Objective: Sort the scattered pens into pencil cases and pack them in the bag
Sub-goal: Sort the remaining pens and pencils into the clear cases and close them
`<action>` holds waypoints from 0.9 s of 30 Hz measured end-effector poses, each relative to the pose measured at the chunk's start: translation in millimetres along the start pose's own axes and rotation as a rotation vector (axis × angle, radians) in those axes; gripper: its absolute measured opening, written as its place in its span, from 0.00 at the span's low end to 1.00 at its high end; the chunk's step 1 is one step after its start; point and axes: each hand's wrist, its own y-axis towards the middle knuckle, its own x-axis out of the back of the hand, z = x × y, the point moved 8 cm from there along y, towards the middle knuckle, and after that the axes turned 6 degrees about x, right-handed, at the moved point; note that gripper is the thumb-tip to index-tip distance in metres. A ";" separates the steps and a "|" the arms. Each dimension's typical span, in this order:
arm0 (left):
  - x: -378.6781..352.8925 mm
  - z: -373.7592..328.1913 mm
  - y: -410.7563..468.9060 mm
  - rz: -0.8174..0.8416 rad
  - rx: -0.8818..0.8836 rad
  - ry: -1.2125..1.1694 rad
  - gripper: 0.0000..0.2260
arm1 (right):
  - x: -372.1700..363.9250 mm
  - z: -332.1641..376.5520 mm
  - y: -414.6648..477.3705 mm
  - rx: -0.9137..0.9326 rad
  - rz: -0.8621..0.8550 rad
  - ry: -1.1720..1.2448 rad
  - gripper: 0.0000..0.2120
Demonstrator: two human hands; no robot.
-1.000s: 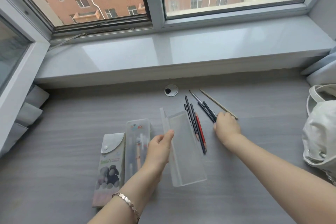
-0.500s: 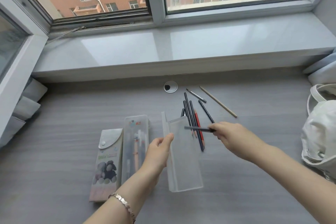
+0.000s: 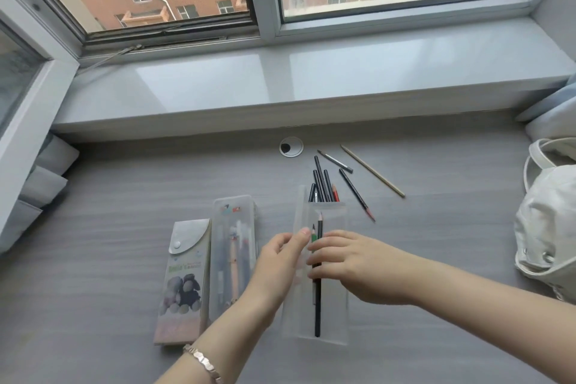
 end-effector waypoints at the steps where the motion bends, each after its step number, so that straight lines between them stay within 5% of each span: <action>1: 3.9 -0.6 2.2 -0.031 -0.009 0.008 0.06 | 3.5 -3.7 1.3 -0.023 -0.065 0.076 0.18; 3: 13.9 -0.5 8.1 -0.094 -0.012 0.014 0.07 | 15.1 -27.9 0.3 -0.173 -0.269 0.236 0.16; 6: 28.6 0.7 17.2 -0.148 0.006 0.042 0.15 | 10.7 -99.4 -21.2 -0.798 -0.442 0.347 0.13; 8: 36.9 0.1 21.5 -0.173 0.002 0.034 0.20 | -18.5 -128.7 -33.5 -1.183 -0.184 0.379 0.12; 10: 42.1 -0.8 22.7 -0.177 0.002 0.031 0.21 | -47.7 -133.2 -32.5 -1.323 0.109 0.416 0.13; 17: 48.5 6.4 23.6 -0.163 0.027 0.026 0.20 | -70.1 -136.5 -23.9 -1.432 0.239 0.369 0.14; 21: 45.6 11.7 21.7 -0.161 0.054 0.006 0.20 | -68.5 -134.0 -29.9 -1.373 0.275 0.413 0.05; 24: 41.2 11.8 18.1 -0.136 0.070 -0.037 0.18 | -58.2 -127.5 -31.9 -1.284 0.169 0.540 0.15; 27: 39.5 11.9 15.4 -0.116 0.092 -0.054 0.13 | -7.2 -108.8 -20.8 -1.021 -0.124 0.427 0.13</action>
